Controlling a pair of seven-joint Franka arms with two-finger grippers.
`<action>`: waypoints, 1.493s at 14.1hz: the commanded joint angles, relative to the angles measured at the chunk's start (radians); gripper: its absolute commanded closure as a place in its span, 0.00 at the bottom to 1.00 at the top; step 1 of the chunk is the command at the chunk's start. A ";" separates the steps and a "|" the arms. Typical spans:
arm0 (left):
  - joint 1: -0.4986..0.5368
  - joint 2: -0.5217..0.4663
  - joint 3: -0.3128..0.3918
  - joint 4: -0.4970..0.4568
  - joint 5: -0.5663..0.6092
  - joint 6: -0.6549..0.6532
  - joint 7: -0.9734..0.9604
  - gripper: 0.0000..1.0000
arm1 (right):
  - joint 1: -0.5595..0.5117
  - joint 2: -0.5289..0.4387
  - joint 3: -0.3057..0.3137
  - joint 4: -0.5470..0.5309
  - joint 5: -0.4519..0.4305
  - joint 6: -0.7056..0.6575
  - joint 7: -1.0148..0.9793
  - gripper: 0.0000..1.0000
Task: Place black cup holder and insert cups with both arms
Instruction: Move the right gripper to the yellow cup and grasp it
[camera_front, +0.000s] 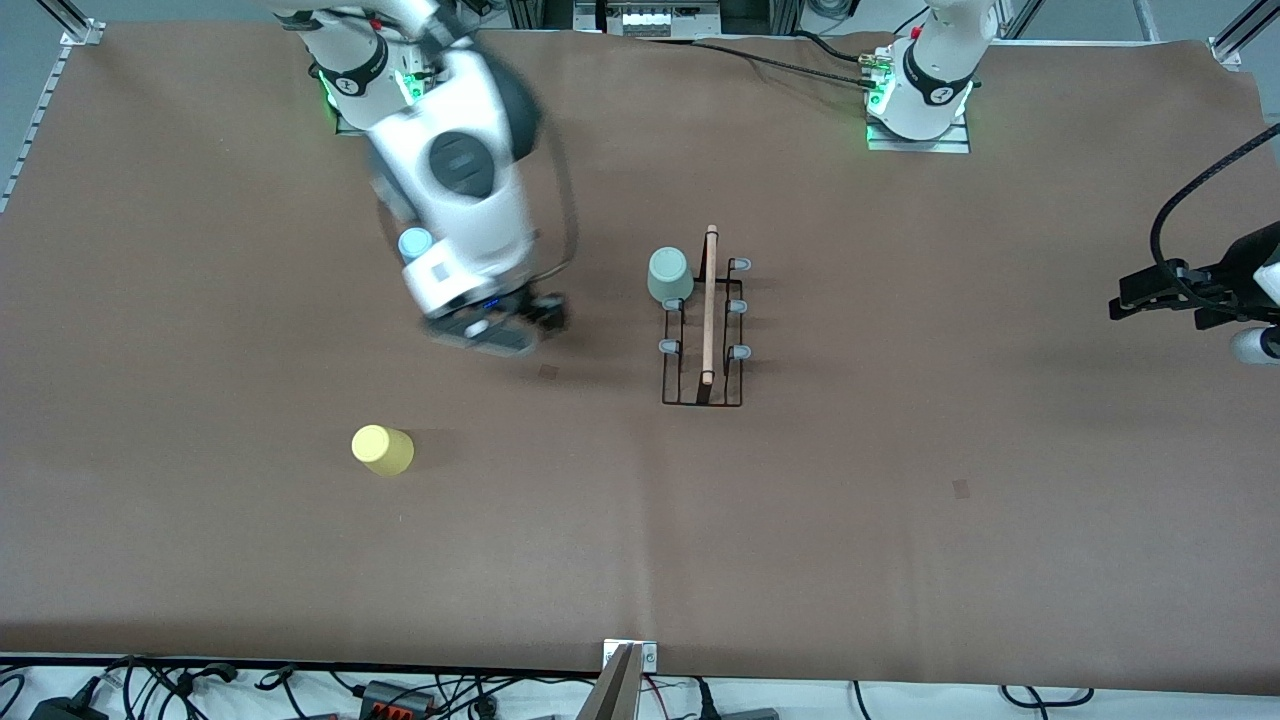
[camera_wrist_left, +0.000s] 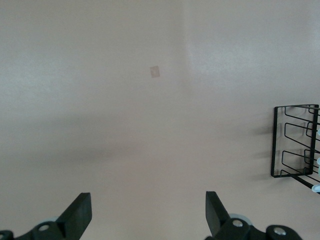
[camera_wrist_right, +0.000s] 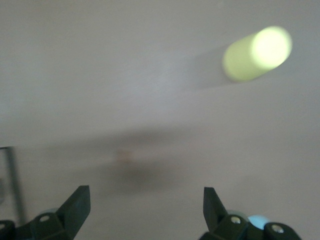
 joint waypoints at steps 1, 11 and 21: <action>-0.003 -0.008 -0.001 0.021 -0.008 -0.034 -0.015 0.00 | -0.152 -0.049 0.019 -0.073 0.003 -0.004 -0.292 0.00; -0.511 -0.304 0.494 -0.366 -0.025 0.178 -0.052 0.00 | -0.288 0.141 -0.070 -0.067 0.081 0.362 -0.712 0.00; -0.467 -0.304 0.420 -0.355 -0.023 0.165 -0.049 0.00 | -0.275 0.258 -0.084 -0.069 0.075 0.519 -0.717 0.41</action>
